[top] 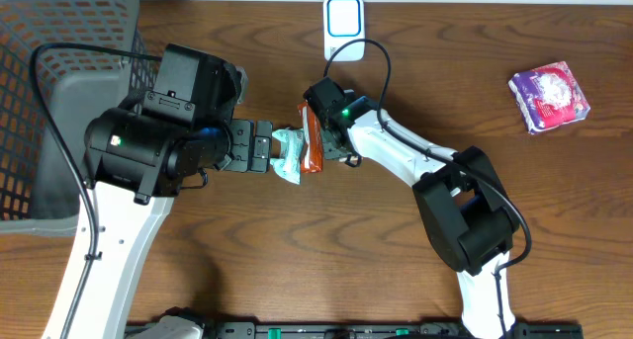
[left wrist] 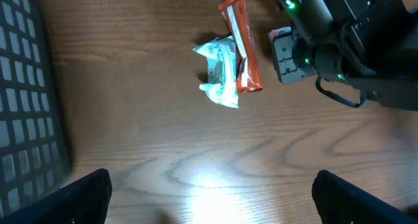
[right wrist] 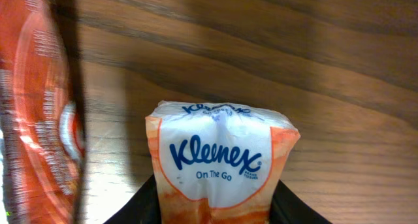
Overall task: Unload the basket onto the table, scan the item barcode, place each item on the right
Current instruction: 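Grasp the orange Kleenex pack with the right gripper and lift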
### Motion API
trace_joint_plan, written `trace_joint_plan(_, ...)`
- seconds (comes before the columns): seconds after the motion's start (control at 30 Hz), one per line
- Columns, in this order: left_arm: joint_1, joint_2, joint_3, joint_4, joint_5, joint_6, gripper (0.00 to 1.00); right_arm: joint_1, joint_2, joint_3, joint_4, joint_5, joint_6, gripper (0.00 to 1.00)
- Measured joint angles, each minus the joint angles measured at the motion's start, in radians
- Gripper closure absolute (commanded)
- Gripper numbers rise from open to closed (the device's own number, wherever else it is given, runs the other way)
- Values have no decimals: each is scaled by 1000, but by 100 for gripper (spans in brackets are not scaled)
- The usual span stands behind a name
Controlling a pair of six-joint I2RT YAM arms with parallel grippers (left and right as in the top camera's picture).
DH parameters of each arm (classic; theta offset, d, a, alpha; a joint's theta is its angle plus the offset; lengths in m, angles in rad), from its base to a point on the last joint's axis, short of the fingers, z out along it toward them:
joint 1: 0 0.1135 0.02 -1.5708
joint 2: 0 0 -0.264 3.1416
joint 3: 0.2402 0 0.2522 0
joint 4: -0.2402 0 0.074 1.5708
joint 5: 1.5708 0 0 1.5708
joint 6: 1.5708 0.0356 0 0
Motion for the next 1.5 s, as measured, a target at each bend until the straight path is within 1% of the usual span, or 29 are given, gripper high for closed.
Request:
trace_joint_plan(0.07,0,0,0,0,0,0,2,-1,0,4,-34,31,0,69)
trace_joint_plan(0.13,0,0,0,0,0,0,2,-4,0,10,-75,66,0,67)
trace_joint_plan(0.17,0,0,0,0,0,0,2,-7,0,13,-95,82,0,64)
trace_joint_plan(0.2,0,0,0,0,0,0,2,-11,0,18,-120,102,-1,59)
trace_joint_plan(0.23,0,0,0,0,0,0,2,-16,0,23,-137,117,-4,53)
trace_joint_plan(0.27,0,0,0,0,0,0,2,-21,0,31,-151,129,-11,45)
trace_joint_plan(0.33,0,0,0,0,0,0,2,-32,0,51,-171,146,-28,38)
trace_joint_plan(0.47,0,0,0,0,0,0,2,-44,0,89,-196,169,-88,36)
trace_joint_plan(0.5,0,0,0,0,0,0,2,-44,0,96,-201,173,-106,37)
trace_joint_plan(0.6,0,0,0,0,0,0,2,-43,0,106,-209,175,-147,44)
trace_joint_plan(0.8,0,0,0,0,0,0,2,-33,0,106,-244,176,-179,46)
trace_joint_plan(0.97,0,0,0,1,0,0,2,-27,-1,44,-183,175,-181,47)
trace_joint_plan(1.0,0,0,0,0,0,0,2,-27,-1,26,-171,176,-182,49)
trace_joint_plan(1.1,0,0,0,0,0,0,2,-27,-6,-19,-135,192,-185,63)
trace_joint_plan(1.13,0,0,0,0,0,0,2,-27,-10,-27,-128,195,-183,74)
trace_joint_plan(1.17,0,0,0,0,0,0,2,-27,-11,-34,-124,200,-183,83)
trace_joint_plan(1.2,0,0,0,0,0,0,2,-27,-13,-37,-124,206,-180,92)
trace_joint_plan(1.23,0,0,0,0,0,0,2,-27,-16,-39,-124,211,-167,99)
trace_joint_plan(1.4,0,0,0,0,0,0,2,-31,-19,-29,-149,190,-166,99)
trace_joint_plan(1.5,0,0,0,0,0,0,2,-61,-19,15,-194,89,-172,99)
